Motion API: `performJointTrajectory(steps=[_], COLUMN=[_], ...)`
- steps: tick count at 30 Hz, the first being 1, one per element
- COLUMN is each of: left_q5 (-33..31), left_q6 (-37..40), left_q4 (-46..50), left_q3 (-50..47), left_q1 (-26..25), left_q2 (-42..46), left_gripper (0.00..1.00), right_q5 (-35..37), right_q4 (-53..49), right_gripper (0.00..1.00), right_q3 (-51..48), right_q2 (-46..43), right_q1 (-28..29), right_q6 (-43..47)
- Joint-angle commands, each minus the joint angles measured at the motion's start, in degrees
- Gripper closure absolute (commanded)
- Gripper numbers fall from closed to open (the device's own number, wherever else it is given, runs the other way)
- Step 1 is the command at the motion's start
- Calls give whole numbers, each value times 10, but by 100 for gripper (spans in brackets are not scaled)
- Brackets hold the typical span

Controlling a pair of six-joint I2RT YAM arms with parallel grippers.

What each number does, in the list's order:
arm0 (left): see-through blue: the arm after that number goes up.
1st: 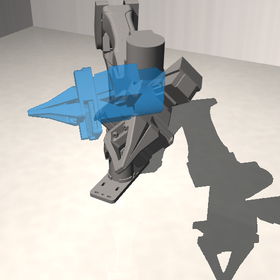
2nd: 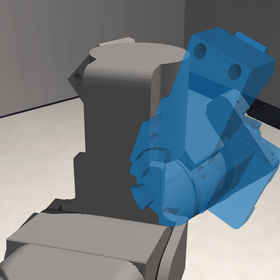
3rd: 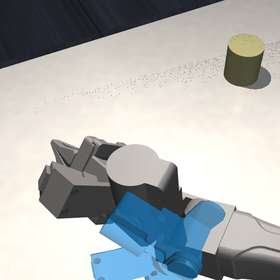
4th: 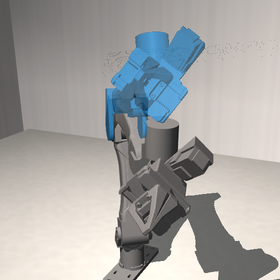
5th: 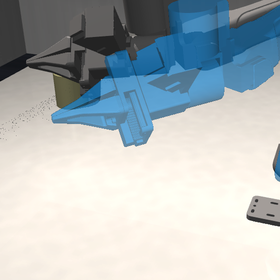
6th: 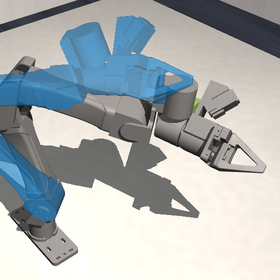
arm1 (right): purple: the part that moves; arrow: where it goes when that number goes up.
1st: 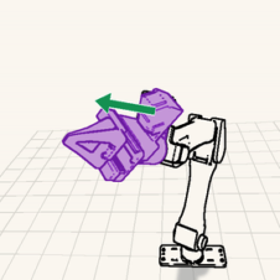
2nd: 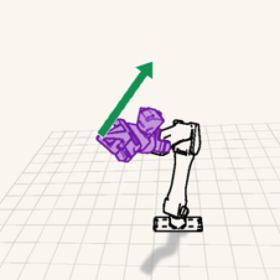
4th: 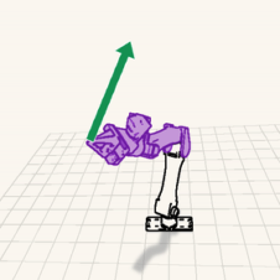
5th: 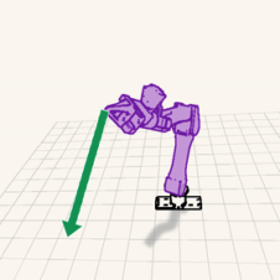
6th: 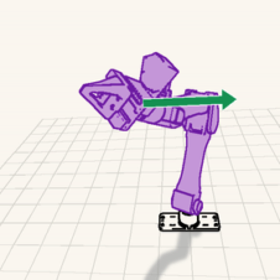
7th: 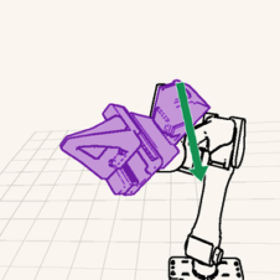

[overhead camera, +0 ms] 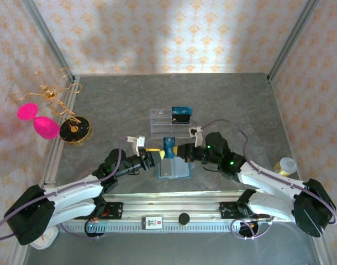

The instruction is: Take the credit cards out of the card holder

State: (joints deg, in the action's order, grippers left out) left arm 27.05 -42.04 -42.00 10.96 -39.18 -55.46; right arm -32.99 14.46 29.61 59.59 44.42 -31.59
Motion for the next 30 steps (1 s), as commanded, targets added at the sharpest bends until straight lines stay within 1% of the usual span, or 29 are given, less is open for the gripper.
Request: performJointTrajectory(steps=[1,5,13,17,19,23,27,30], left_q5=[24,41,82,102,108,120,126,125], left_q6=[-19,-44,-89,-111,-121,-146,-156,-158], left_q4=[-66,-93,-194,-253,-274,-327,-345,-345], left_q3=[-13,-32,-47,-49,-49,-53,-55,-57], left_q1=[18,41,59,59,59,59,59,59], left_q2=[32,53,19,-10,-24,-50,-59,-56], left_gripper=[53,50,51,57,63,67,73,74], right_q5=[-39,-55,-73,-75,-75,-67,-54,-50], right_q4=[58,71,108,115,119,125,129,127], right_gripper=[100,100,100,100,100,100,100,100], right_q3=[19,21,18,21,22,22,20,20], right_q2=[-11,-12,-13,-11,-11,-11,-11,-9], right_q1=[-2,-1,0,1,3,5,5,6], right_q6=[5,3,-13,-17,-17,-19,-21,-22])
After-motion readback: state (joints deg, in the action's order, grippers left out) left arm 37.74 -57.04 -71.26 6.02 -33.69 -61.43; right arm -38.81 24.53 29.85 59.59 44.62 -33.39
